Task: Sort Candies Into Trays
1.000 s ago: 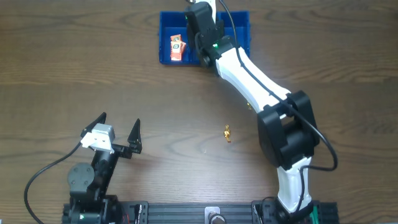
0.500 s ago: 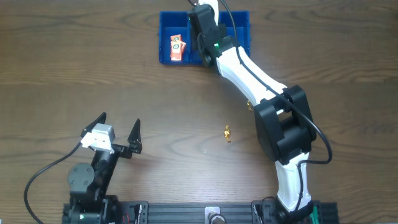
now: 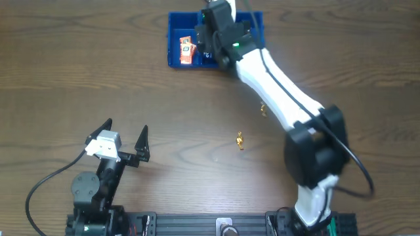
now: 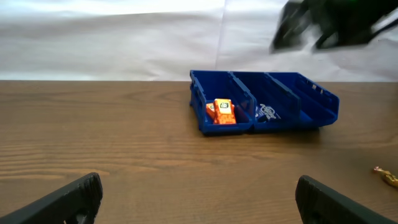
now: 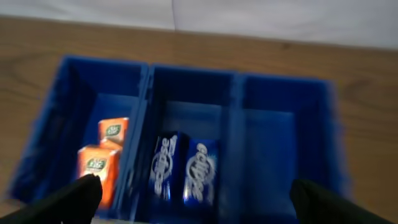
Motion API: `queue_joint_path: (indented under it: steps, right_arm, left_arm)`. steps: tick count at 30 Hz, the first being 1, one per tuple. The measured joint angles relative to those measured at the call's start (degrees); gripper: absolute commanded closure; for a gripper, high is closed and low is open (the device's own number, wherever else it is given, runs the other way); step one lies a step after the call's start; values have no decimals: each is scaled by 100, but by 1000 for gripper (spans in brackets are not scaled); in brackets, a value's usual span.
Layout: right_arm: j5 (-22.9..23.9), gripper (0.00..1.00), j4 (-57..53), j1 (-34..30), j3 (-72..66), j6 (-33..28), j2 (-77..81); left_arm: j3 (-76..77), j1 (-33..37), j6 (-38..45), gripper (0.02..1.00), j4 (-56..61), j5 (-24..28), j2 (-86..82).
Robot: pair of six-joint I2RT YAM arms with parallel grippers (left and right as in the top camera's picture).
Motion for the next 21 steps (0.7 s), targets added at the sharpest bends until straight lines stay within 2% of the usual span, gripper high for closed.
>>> queue_joint_path:
  steps: [3, 5, 8, 11, 13, 21]
  right_arm:
    - [-2, 3, -942, 0, 24, -20, -1025]
    - [2, 3, -2052, 0, 70, 15, -1687]
    - [15, 3, -3329, 0, 68, 323, -2350]
    - [-79, 3, -3976, 0, -291, 669, -2531]
    - [-251, 3, -3982, 0, -752, 809, -2474]
    - [-1228, 1, -2352, 28, -3268, 977, -2159]
  left_arm:
    - [0, 0, 0, 20, 2, 0, 0]
    - [0, 0, 0, 23, 0, -2, 4]
    - [0, 0, 0, 23, 0, -2, 2]
    - [0, 0, 0, 23, 0, -2, 0]
    - [0, 0, 0, 20, -2, -2, 2]
    - [0, 0, 0, 20, 0, 0, 0]
